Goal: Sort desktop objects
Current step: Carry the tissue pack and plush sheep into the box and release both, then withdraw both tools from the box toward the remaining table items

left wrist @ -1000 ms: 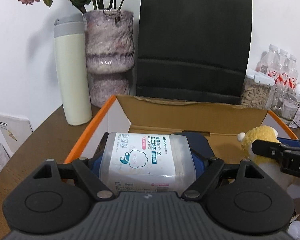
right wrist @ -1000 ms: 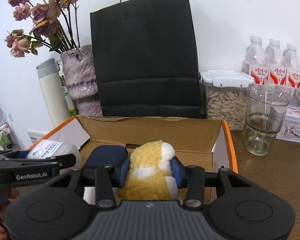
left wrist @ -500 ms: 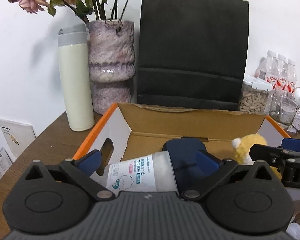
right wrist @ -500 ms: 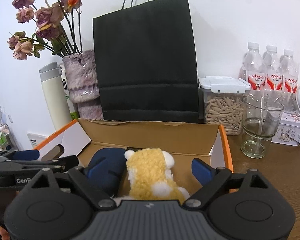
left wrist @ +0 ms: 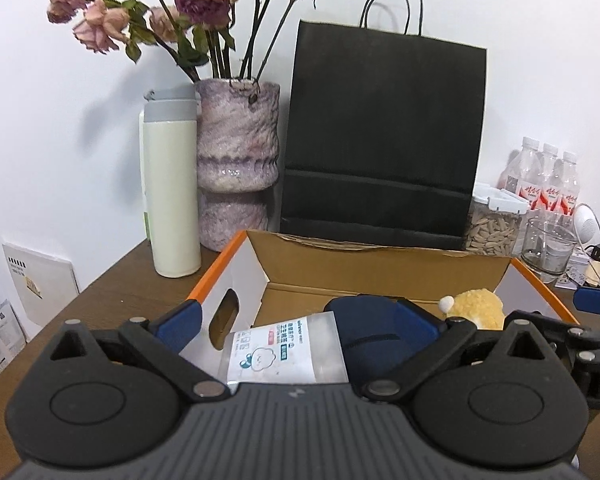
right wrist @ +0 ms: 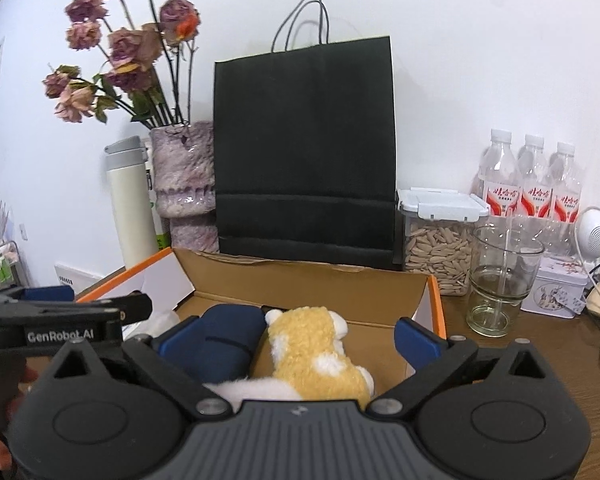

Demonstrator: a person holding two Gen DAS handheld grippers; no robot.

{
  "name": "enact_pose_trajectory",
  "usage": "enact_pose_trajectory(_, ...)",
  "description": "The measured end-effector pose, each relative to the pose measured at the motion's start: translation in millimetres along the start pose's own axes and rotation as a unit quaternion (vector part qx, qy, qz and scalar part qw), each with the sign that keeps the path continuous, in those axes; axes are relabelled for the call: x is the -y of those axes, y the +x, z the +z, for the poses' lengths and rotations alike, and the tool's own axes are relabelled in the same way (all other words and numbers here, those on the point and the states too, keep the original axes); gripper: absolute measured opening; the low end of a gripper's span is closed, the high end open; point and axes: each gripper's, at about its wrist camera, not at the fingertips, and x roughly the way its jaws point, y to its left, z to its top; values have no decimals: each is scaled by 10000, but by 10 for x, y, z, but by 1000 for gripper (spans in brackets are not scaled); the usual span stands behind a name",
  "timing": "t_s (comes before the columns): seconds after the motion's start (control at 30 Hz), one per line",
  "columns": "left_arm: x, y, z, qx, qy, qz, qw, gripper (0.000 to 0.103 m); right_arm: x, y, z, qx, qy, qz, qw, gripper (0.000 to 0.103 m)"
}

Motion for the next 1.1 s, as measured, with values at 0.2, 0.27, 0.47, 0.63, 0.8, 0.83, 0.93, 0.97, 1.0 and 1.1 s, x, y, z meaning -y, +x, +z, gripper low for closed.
enact_pose_trajectory(0.2, -5, -206, -93, 89, 92, -19, 9999, 103, -18, -216, -106, 30, -86, -42, 10000, 103)
enact_pose_trajectory(0.27, -8, -267, -131, 108, 131, -14, 9999, 103, -15, -283, -149, 19, -88, -58, 9999, 103)
enact_pose_trajectory(0.47, -51, -448, -237, 122, 152, 10, 9998, 103, 0, -486, -294, -38, -63, -127, 9999, 103)
enact_pose_trajectory(0.63, -77, -589, -335, 87, 195, 21, 9998, 103, -22, -628, -416, -120, -81, -150, 9998, 103)
enact_pose_trajectory(0.8, -120, -743, -441, 99, 284, 32, 9995, 103, -39, -771, -544, -194, -92, -166, 9996, 103)
enact_pose_trajectory(0.83, -136, -774, -457, 108, 285, 37, 9995, 103, -48, -805, -568, -198, -101, -172, 9996, 103)
enact_pose_trajectory(0.93, -208, -872, -479, 130, 230, 46, 9996, 103, -82, -900, -631, -201, -121, -171, 9996, 103)
enact_pose_trajectory(0.97, -231, -902, -483, 140, 208, 55, 9997, 103, -97, -931, -653, -204, -134, -162, 9996, 103)
enact_pose_trajectory(1.0, -259, -937, -491, 143, 183, 62, 9997, 103, -121, -965, -677, -207, -157, -149, 9996, 103)
enact_pose_trajectory(1.1, -337, -1040, -519, 130, 143, 76, 9998, 103, -206, -1062, -722, -183, -259, -94, 9995, 103)
